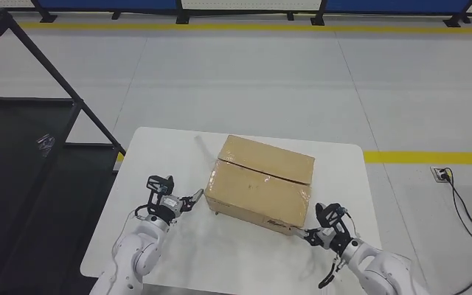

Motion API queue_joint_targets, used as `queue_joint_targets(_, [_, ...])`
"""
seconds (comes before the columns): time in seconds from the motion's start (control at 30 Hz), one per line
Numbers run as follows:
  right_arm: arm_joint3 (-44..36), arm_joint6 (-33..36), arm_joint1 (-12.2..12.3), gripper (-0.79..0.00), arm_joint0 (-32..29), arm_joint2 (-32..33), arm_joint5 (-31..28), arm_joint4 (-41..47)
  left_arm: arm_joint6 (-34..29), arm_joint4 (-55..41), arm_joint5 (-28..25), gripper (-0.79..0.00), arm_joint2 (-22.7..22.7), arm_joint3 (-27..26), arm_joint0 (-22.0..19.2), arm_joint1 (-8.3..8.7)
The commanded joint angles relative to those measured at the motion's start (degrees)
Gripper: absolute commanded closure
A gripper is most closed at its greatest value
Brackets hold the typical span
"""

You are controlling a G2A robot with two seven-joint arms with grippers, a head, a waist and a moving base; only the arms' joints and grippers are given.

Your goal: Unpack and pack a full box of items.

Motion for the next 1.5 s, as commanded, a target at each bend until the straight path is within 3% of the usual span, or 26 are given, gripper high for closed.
queue_joint_targets(0.0, [0.1,-0.5,-0.1,-0.785,-0.2,0.4,1.2,0.9,0.0,0.2,0.0,-0.785,0.4,-0.2,0.0,-0.06])
queue_joint_targets(0.2, [0.8,-3.9,-0.2,-0.785,-1.2,2.9,-0.2,6.0,-0.1,0.7,0.1,-0.785,1.5,-0.7,0.2,-0.26])
queue_joint_targets(0.47, [2.0,-9.9,0.2,-0.785,-3.1,6.8,-11.7,12.1,0.0,1.6,-0.2,-0.785,2.4,-1.4,0.7,-0.39])
queue_joint_targets(0.67, [3.4,-10.6,0.4,-0.785,-2.7,7.9,-19.0,14.6,0.0,2.3,-0.6,-0.785,2.3,-2.2,1.3,-0.32])
queue_joint_targets(0.93, [5.5,-8.9,0.5,-0.785,-1.4,7.9,-25.1,17.6,1.0,0.6,1.9,-0.785,-3.2,-0.5,3.2,0.34])
queue_joint_targets(1.03, [6.9,-5.3,0.8,-0.785,-0.6,7.6,-28.5,20.8,1.3,0.0,2.8,-0.785,-5.5,0.3,4.3,0.65])
queue_joint_targets(1.47, [6.3,-4.7,0.7,-0.785,-0.5,7.3,-27.9,21.5,-0.1,-0.2,3.1,-0.785,-5.7,1.2,4.1,0.67])
